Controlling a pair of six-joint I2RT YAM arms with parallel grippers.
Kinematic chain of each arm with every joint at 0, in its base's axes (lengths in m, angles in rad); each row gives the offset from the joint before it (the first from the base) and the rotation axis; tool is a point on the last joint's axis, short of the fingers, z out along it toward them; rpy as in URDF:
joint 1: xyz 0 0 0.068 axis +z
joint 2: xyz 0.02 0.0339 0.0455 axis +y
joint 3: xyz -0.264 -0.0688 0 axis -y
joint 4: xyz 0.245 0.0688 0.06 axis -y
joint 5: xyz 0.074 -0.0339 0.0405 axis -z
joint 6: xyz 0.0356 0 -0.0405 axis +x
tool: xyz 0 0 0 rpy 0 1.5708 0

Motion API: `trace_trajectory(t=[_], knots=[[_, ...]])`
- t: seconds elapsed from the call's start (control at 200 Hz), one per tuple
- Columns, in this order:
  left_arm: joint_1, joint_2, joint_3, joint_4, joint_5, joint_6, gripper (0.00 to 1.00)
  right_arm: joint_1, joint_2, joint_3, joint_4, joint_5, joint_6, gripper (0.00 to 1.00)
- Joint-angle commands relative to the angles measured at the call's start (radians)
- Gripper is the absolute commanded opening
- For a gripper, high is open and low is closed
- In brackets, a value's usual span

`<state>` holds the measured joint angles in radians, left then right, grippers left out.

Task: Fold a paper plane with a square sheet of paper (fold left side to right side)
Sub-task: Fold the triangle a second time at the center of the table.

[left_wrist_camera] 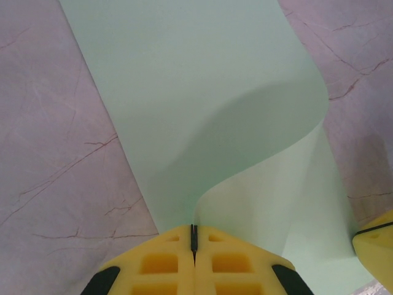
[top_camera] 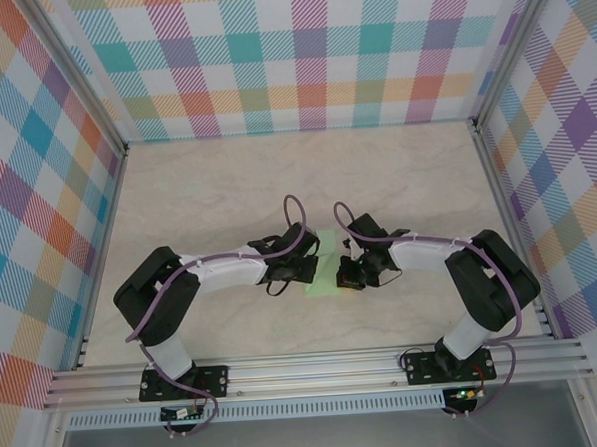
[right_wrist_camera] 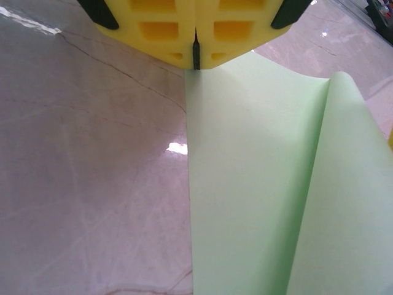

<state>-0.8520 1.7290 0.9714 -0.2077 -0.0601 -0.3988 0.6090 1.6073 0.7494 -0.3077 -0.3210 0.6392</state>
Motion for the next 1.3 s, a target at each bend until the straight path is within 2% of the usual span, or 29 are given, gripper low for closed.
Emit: trace_trajectory(t=[0.0,1.295], knots=[[0.013,0.011,0.022,-0.009,0.002,0.016,0.00,0.009,0.043,-0.012,-0.076,0.060,-0.018,0.00],[0.012,0.041,0.033,-0.022,-0.038,0.018,0.00,0.012,0.055,-0.006,-0.086,0.065,-0.022,0.00]])
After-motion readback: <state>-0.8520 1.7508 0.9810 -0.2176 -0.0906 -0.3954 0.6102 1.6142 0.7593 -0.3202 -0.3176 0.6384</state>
